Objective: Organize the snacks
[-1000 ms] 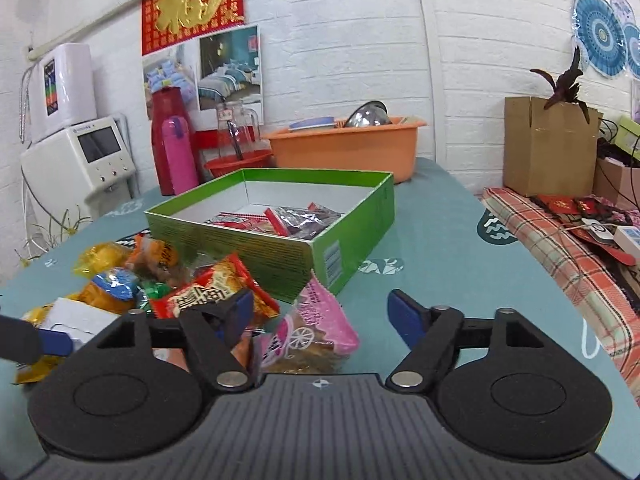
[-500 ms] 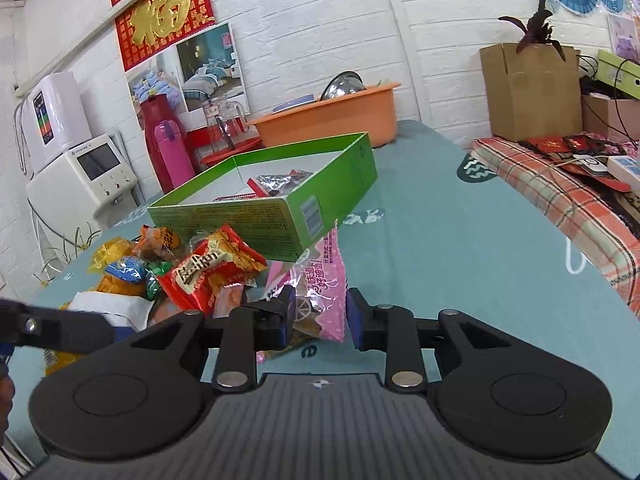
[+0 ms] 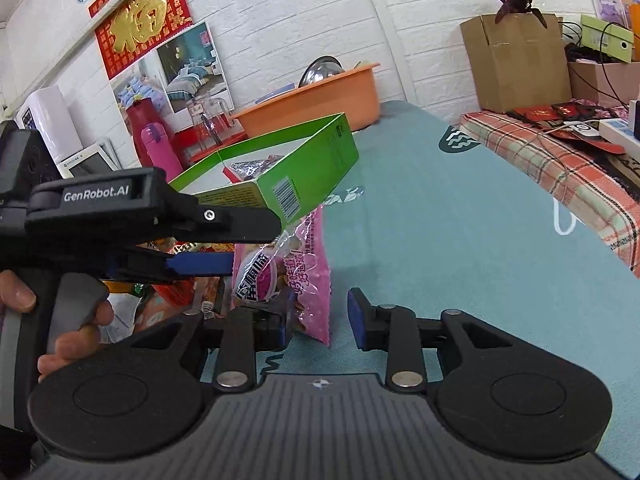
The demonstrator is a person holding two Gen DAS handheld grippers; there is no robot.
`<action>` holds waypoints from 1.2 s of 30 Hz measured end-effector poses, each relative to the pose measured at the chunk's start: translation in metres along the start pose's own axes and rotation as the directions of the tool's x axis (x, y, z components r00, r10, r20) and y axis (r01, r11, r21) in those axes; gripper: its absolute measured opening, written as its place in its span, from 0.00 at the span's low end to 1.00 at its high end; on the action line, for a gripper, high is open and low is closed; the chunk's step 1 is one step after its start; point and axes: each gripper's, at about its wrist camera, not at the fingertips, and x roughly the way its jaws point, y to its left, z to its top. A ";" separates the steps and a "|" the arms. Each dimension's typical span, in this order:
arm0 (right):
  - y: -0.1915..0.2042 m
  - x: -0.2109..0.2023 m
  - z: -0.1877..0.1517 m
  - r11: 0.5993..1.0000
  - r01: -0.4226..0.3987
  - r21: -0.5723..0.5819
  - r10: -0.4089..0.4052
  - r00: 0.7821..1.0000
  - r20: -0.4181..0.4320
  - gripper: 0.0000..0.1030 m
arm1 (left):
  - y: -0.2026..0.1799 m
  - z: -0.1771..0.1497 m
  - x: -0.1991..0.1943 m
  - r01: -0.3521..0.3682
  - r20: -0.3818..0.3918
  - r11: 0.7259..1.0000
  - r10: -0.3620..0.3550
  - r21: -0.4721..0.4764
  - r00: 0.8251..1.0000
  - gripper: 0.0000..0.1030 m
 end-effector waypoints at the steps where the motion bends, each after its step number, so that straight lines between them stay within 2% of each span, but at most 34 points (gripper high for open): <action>1: 0.000 0.000 0.000 1.000 -0.013 0.003 0.013 1.000 0.002 0.56 | 0.001 -0.001 0.000 0.003 -0.006 1.000 -0.003 -0.003 1.000 0.90; 4: 0.002 0.002 0.001 1.000 -0.022 -0.008 0.022 1.000 0.011 0.70 | 0.006 -0.002 0.003 0.007 -0.030 1.000 -0.007 -0.014 1.000 0.74; 5: 0.002 0.003 0.002 1.000 -0.020 -0.014 0.021 1.000 0.014 0.81 | 0.007 -0.002 0.003 0.007 -0.031 1.000 -0.007 -0.014 0.999 0.73; 6: 0.003 0.003 0.002 1.000 -0.023 -0.016 0.023 1.000 0.016 0.88 | 0.007 -0.002 0.003 0.006 -0.030 1.000 -0.007 -0.012 1.000 0.72; 9: 0.002 0.005 0.003 0.999 -0.039 -0.008 0.039 0.999 0.014 0.88 | 0.006 -0.003 0.002 0.003 -0.029 1.000 -0.003 -0.007 1.000 0.67; 10: 0.002 0.005 0.003 0.999 -0.045 -0.003 0.045 0.999 0.012 0.88 | 0.006 -0.004 0.002 -0.004 -0.028 1.000 0.004 -0.001 1.000 0.55; 11: 0.002 0.007 0.003 0.998 -0.055 -0.001 0.055 0.998 0.008 0.88 | 0.005 -0.005 0.004 -0.010 -0.033 1.000 0.010 0.005 0.999 0.32; 13: 0.003 0.013 0.003 0.997 -0.080 -0.001 0.080 0.997 -0.018 0.87 | 0.008 -0.008 0.008 0.006 -0.051 1.000 -0.007 -0.015 0.999 0.31; 17: 0.010 0.011 0.002 0.998 -0.057 -0.019 0.057 0.998 -0.021 0.76 | 0.004 -0.014 0.001 -0.007 -0.026 1.000 0.007 -0.021 1.000 0.31; 21: 0.021 -0.002 0.011 0.996 -0.060 -0.069 0.061 0.998 0.015 0.75 | -0.003 -0.008 -0.018 0.014 0.014 1.000 -0.014 -0.009 1.000 0.31; 27: 0.042 -0.003 0.039 0.985 -0.100 -0.144 0.112 0.991 0.077 0.75 | -0.008 0.017 -0.050 0.010 0.102 1.000 -0.011 0.017 0.995 0.31; 36: 0.075 0.033 0.086 0.960 -0.164 -0.229 0.200 0.969 0.146 0.75 | 0.010 0.071 -0.081 -0.031 0.217 0.999 0.027 0.014 0.976 0.32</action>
